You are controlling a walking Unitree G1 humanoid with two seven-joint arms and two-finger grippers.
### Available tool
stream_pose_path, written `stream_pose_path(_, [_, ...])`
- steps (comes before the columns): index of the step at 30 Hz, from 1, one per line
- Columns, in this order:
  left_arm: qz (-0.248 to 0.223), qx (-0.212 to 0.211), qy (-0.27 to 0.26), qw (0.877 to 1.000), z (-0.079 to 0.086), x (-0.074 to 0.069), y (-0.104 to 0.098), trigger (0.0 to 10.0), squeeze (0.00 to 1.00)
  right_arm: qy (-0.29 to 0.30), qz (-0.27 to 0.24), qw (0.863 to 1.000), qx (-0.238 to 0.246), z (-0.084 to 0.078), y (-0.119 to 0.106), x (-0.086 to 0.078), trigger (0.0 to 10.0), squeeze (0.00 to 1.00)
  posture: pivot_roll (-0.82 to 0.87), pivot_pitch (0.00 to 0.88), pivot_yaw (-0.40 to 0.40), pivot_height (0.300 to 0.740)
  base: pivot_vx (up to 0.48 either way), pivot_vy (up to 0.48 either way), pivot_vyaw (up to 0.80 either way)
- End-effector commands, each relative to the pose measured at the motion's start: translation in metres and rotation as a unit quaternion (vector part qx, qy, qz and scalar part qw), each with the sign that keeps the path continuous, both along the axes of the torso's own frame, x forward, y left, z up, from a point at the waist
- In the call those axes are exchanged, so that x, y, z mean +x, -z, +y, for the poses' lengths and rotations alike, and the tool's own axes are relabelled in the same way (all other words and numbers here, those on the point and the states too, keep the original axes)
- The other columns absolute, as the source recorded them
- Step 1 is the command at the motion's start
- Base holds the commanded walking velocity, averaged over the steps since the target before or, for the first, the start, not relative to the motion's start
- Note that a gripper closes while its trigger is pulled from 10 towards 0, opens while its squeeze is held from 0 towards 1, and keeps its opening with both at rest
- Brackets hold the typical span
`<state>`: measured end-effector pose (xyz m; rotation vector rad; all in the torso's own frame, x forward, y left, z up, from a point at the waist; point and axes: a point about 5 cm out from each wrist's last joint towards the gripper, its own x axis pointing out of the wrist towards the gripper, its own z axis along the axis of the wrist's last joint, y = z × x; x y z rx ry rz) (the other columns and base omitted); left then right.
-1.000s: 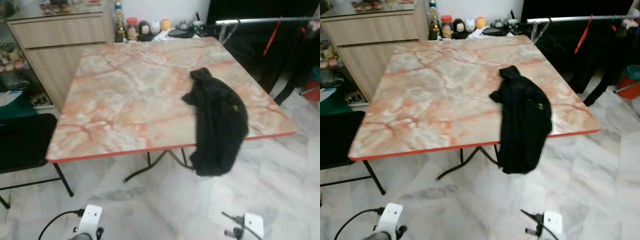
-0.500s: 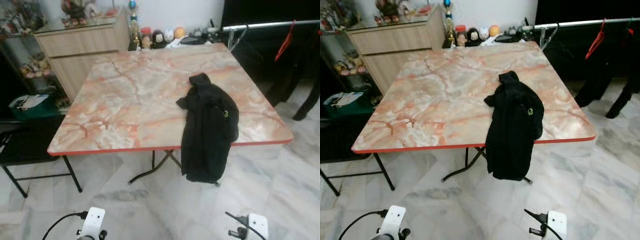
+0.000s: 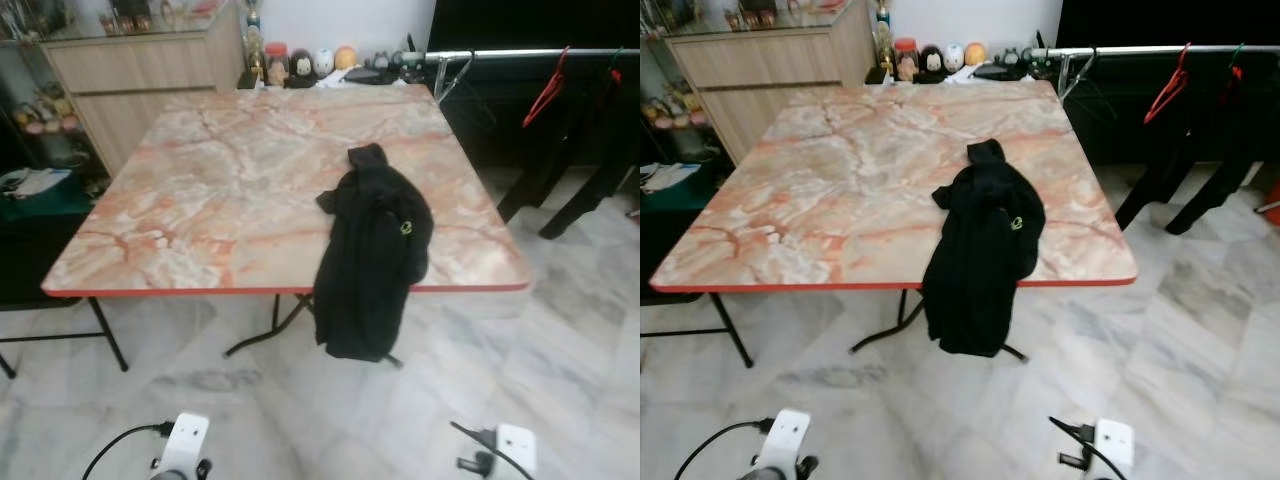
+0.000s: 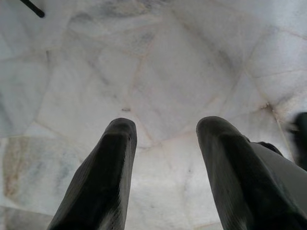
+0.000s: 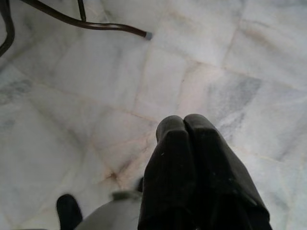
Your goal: Hang hanger
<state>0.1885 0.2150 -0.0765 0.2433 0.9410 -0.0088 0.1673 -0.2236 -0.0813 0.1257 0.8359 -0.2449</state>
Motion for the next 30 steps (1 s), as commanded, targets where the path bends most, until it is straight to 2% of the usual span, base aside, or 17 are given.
stream_pose_path(1, [0.003, 0.002, 0.005, 1.000, -0.0008, -0.0004, 0.0005, 10.0, 0.00, 0.002, 0.007, 1.000, -0.006, -0.0046, 0.0006, -0.0033, 10.0, 0.00, -0.14, 0.000, 0.034, 0.740, 0.000, -0.247, 0.00])
stream_pose_path(30, [0.003, 0.002, 0.005, 1.000, -0.0009, -0.0013, 0.0009, 10.0, 0.00, 0.000, 0.013, 1.000, -0.005, -0.0046, 0.0015, -0.0049, 10.0, 0.00, -0.15, 0.000, 0.033, 0.740, 0.000, -0.248, 0.00])
